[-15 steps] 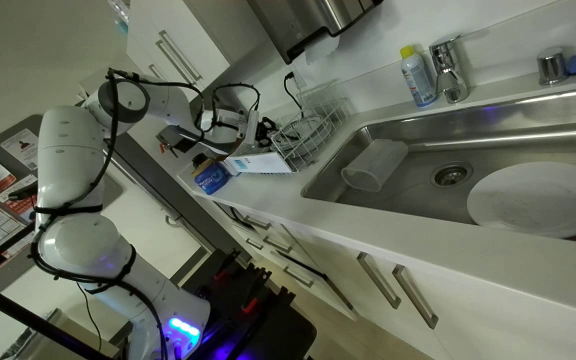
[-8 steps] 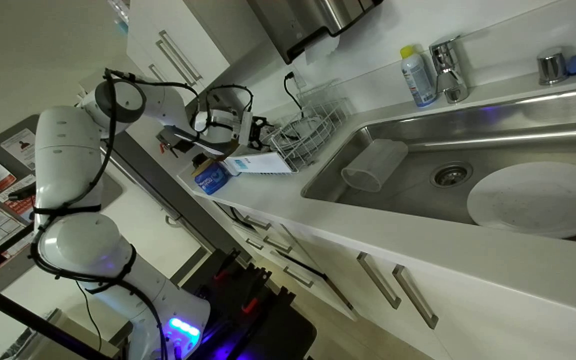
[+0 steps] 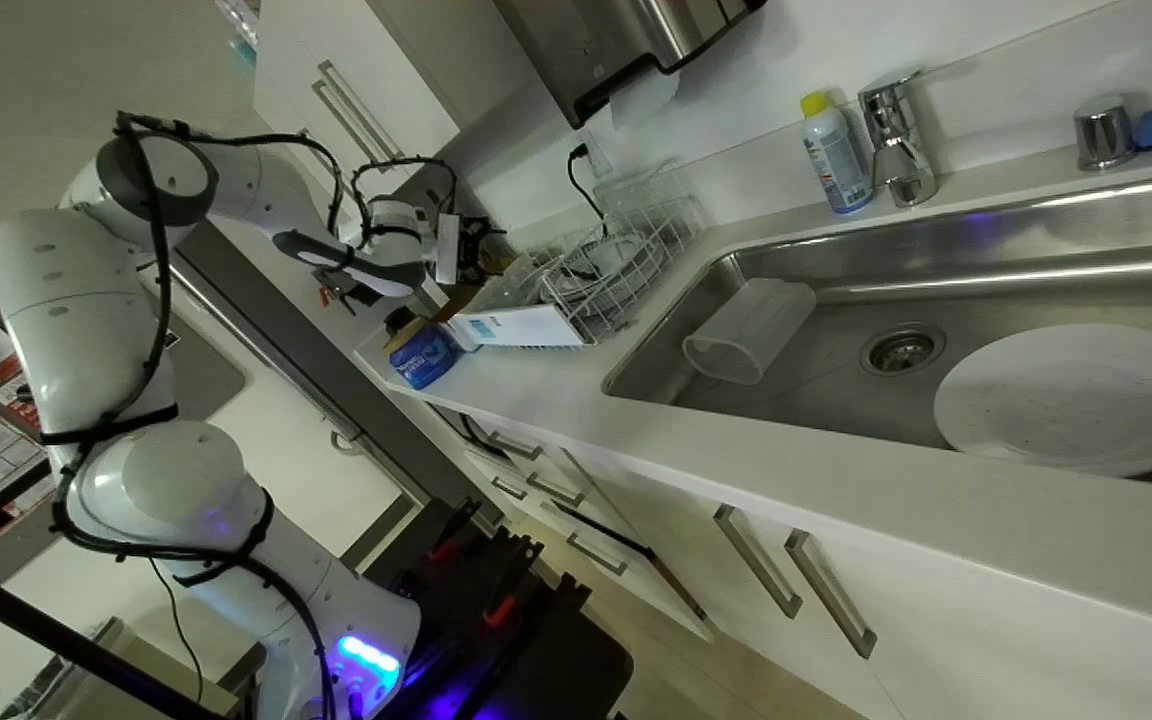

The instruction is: Move the black tongs to the plate in the dish drainer

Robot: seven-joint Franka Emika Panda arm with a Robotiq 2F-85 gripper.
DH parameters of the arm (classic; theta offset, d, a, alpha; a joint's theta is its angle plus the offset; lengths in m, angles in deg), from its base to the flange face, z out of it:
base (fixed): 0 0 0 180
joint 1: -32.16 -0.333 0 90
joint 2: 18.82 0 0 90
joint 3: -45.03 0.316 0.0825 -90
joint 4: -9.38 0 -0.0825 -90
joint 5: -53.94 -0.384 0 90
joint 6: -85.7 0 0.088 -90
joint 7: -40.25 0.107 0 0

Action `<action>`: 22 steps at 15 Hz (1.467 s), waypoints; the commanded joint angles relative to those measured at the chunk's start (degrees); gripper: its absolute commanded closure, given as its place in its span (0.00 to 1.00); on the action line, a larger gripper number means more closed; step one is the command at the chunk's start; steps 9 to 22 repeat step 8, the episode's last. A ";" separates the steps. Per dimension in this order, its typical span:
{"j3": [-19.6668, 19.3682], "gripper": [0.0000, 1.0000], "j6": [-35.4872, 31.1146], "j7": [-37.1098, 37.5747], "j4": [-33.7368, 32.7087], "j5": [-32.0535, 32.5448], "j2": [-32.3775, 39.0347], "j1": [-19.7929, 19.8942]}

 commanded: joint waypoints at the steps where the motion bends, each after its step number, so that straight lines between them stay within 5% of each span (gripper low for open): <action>1: -0.12 0.00 4.95 3.21 12.24 0.13 -12.77 -1.10; 8: 7.48 0.00 8.80 0.93 22.82 -9.07 -25.96 5.43; 22: 7.48 0.00 8.80 0.93 22.82 -9.07 -25.96 5.43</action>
